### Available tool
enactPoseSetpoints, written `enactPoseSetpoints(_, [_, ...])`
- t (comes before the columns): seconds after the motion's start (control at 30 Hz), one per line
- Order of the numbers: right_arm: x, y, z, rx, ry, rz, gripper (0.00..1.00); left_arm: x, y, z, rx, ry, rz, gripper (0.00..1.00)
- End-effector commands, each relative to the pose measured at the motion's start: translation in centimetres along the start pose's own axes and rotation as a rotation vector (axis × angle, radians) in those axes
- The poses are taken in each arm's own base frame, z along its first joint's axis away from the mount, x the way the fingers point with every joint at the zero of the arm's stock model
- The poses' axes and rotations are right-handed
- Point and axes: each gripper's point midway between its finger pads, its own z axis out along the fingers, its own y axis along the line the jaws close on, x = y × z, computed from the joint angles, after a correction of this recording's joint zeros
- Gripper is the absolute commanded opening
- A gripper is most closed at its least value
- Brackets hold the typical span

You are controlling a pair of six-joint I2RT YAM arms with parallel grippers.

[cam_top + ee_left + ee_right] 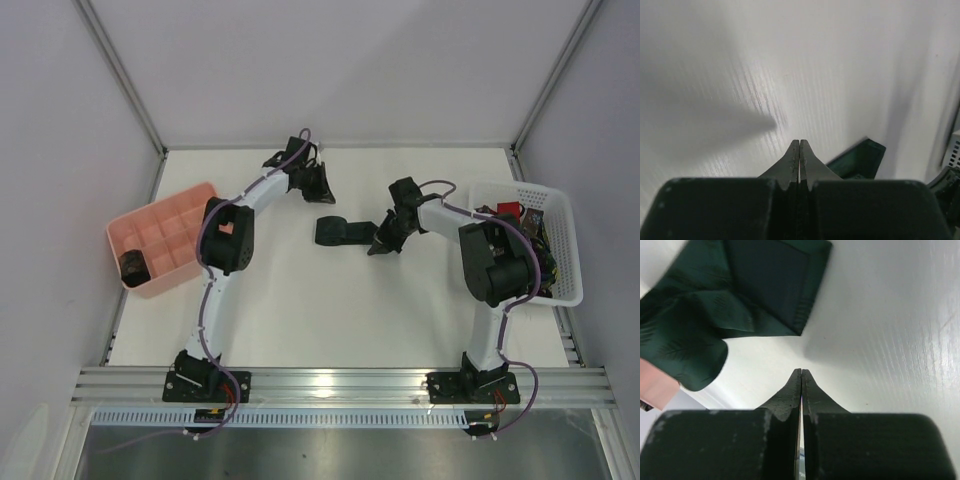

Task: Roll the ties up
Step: Roll the tie

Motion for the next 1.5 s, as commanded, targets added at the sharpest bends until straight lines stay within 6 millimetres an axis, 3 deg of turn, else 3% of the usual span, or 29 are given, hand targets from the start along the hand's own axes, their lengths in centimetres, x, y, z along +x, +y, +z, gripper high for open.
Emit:
enactPoseSetpoints(0.0, [-0.3,0.6,-0.3,-0.01,-0.044,0.043,0.0,-0.4,-1.5,0.5,0.018,-0.015,0.057,0.0])
enactPoseSetpoints(0.13, [0.0,0.4,0.1,-0.007,-0.033,0.043,0.0,2.6,0.2,1.0,-0.039,0.071,0.005,0.0])
enactPoseSetpoints(0.17, [0.1,0.2,0.2,-0.002,-0.035,0.041,0.0,4.5,1.2,1.1,-0.058,0.114,-0.025,0.0])
enactPoseSetpoints(0.2, [0.1,0.2,0.3,-0.002,-0.033,0.039,0.0,4.7,0.8,0.2,-0.055,0.112,-0.031,0.0])
enactPoseSetpoints(0.27, [0.2,0.1,0.5,-0.003,-0.023,0.029,0.0,7.4,2.1,-0.2,-0.091,0.166,-0.066,0.0])
enactPoseSetpoints(0.33, [0.5,0.0,0.7,-0.011,0.001,0.006,0.0,7.9,1.7,-1.7,-0.089,0.166,-0.075,0.01])
enactPoseSetpoints(0.37, [0.6,-0.1,0.8,-0.014,0.014,0.001,0.0,9.9,2.5,-2.0,-0.102,0.205,-0.107,0.0])
enactPoseSetpoints(0.4, [0.7,-0.2,0.7,-0.016,0.018,-0.01,0.0,10.0,2.1,-2.7,-0.093,0.201,-0.109,0.0])
enactPoseSetpoints(0.43, [0.8,-0.3,0.7,-0.018,0.023,-0.033,0.0,11.7,2.8,-2.9,-0.106,0.237,-0.13,0.01])
enactPoseSetpoints(0.53, [1.1,-0.5,0.4,-0.02,0.036,-0.082,0.0,13.8,3.0,-4.0,-0.102,0.275,-0.164,0.01])
enactPoseSetpoints(0.73, [2.4,-0.7,-0.2,-0.035,0.077,-0.169,0.0,14.6,2.0,-6.0,-0.085,0.283,-0.188,0.0])
enactPoseSetpoints(0.97, [4.8,-0.1,0.1,-0.112,0.146,-0.226,0.0,11.9,2.9,-9.5,-0.228,0.174,-0.102,0.01])
enactPoseSetpoints(1.0, [4.7,0.0,0.4,-0.112,0.145,-0.218,0.0,11.0,2.0,-10.7,-0.205,0.136,-0.087,0.01])
enactPoseSetpoints(1.1, [3.5,0.8,0.1,-0.125,0.109,-0.223,0.0,10.9,0.4,-13.0,-0.164,0.108,-0.065,0.0])
enactPoseSetpoints(1.17, [2.0,1.9,-0.4,-0.148,0.068,-0.256,0.0,11.9,-0.8,-14.0,-0.106,0.126,-0.087,0.0])
enactPoseSetpoints(1.23, [0.5,1.7,-0.4,-0.131,0.045,-0.286,0.0,13.0,-1.7,-15.4,-0.055,0.116,-0.112,0.01])
enactPoseSetpoints(1.37, [-2.4,4.0,-0.7,-0.15,-0.007,-0.383,0.0,15.1,-5.1,-16.6,0.105,0.129,-0.179,0.08])
enactPoseSetpoints(1.4, [-3.4,5.4,-1.3,-0.175,-0.038,-0.409,0.0,15.6,-5.4,-16.6,0.11,0.146,-0.19,0.07])
enactPoseSetpoints(1.47, [-4.4,6.1,-0.6,-0.181,-0.054,-0.423,0.0,16.7,-6.8,-16.0,0.147,0.184,-0.178,0.06])
